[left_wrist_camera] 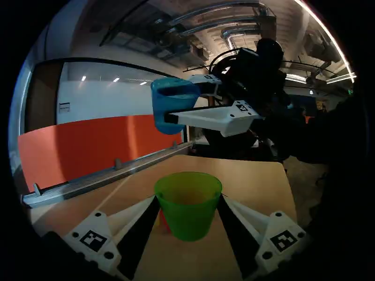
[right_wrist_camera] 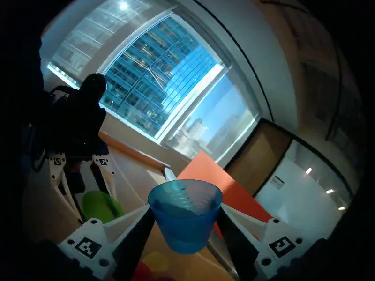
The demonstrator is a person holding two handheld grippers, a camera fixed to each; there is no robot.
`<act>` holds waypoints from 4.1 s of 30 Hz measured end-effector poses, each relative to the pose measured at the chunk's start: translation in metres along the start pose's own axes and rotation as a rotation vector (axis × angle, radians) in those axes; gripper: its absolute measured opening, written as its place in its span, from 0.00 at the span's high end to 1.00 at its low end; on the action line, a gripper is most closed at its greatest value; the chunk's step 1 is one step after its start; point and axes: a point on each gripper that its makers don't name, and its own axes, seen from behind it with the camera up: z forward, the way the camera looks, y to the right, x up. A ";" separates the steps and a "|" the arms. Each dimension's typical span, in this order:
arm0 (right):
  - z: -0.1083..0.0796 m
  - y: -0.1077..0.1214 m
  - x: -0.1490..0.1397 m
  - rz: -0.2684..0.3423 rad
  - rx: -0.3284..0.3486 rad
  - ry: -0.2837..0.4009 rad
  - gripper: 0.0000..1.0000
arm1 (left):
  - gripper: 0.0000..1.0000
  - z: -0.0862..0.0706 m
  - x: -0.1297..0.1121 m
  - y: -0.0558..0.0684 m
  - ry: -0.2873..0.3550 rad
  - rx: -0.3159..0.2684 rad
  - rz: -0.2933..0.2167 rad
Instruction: Pour water
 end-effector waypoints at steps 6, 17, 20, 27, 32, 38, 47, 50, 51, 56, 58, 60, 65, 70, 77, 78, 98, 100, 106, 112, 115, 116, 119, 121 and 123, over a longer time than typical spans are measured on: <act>0.003 0.006 0.002 -0.086 -0.012 -0.009 0.13 | 0.15 0.001 0.001 0.000 0.004 0.000 0.012; 0.007 0.009 0.002 -0.210 -0.018 -0.035 0.13 | 0.16 0.002 0.009 0.001 0.015 -0.001 0.020; 0.008 0.010 0.003 -0.238 -0.020 -0.041 0.13 | 0.16 0.003 0.011 0.003 0.017 -0.002 0.019; 0.010 0.010 0.006 -0.287 -0.025 -0.046 0.13 | 0.16 0.006 0.015 0.003 0.023 -0.002 0.022; 0.010 0.011 0.006 -0.321 -0.026 -0.055 0.13 | 0.16 0.007 0.016 0.003 0.025 -0.004 0.017; 0.011 0.013 0.004 -0.349 -0.037 -0.060 0.13 | 0.16 0.009 0.015 0.002 0.024 -0.002 0.013; 0.012 0.015 0.002 -0.386 -0.039 -0.062 0.13 | 0.16 0.012 0.015 0.002 0.020 -0.001 0.004; 0.012 0.017 0.002 -0.401 -0.043 -0.062 0.13 | 0.16 0.013 0.015 0.001 0.020 0.001 0.000; 0.012 0.018 0.002 -0.405 -0.044 -0.062 0.13 | 0.16 0.013 0.015 0.001 0.020 0.001 -0.001; 0.012 0.021 0.001 -0.428 -0.049 -0.067 0.13 | 0.16 0.014 0.016 0.001 0.022 0.001 -0.005; 0.012 0.022 0.000 -0.439 -0.051 -0.068 0.13 | 0.16 0.014 0.016 0.001 0.022 0.000 -0.006; 0.012 0.022 0.000 -0.449 -0.053 -0.069 0.13 | 0.16 0.014 0.016 0.002 0.021 0.000 -0.007; 0.013 0.024 0.003 -0.472 -0.056 -0.068 0.13 | 0.16 0.014 0.017 0.003 0.023 -0.001 -0.005; 0.014 0.025 0.005 -0.493 -0.058 -0.068 0.13 | 0.16 0.014 0.018 0.002 0.024 0.001 -0.006; 0.015 0.028 0.009 -0.532 -0.071 -0.065 0.13 | 0.16 0.014 0.018 0.003 0.027 -0.001 -0.008; 0.015 0.028 0.009 -0.537 -0.073 -0.065 0.13 | 0.16 0.015 0.018 0.003 0.027 -0.002 -0.008; 0.016 0.033 0.016 -0.660 -0.097 -0.067 0.13 | 0.16 0.014 0.016 0.003 0.020 -0.003 -0.002; 0.017 0.034 0.017 -0.671 -0.101 -0.068 0.13 | 0.16 0.014 0.016 0.003 0.019 -0.003 -0.001; 0.017 0.035 0.019 -0.709 -0.110 -0.069 0.13 | 0.16 0.014 0.017 0.002 0.021 -0.004 0.000; 0.018 0.036 0.021 -0.744 -0.116 -0.071 0.13 | 0.16 0.014 0.018 0.003 0.020 -0.006 0.002; 0.018 0.035 0.023 -0.761 -0.117 -0.071 0.13 | 0.16 0.014 0.019 0.003 0.020 -0.006 0.005; 0.018 0.035 0.023 -0.766 -0.117 -0.071 0.13 | 0.16 0.014 0.019 0.003 0.021 -0.006 0.006; 0.018 0.033 0.026 -0.781 -0.119 -0.069 0.13 | 0.16 0.014 0.020 0.003 0.023 -0.004 0.007; 0.018 0.032 0.028 -0.791 -0.120 -0.066 0.13 | 0.16 0.015 0.020 0.003 0.023 -0.004 0.006; 0.018 0.032 0.031 -0.801 -0.122 -0.064 0.13 | 0.16 0.015 0.020 0.002 0.023 -0.003 0.006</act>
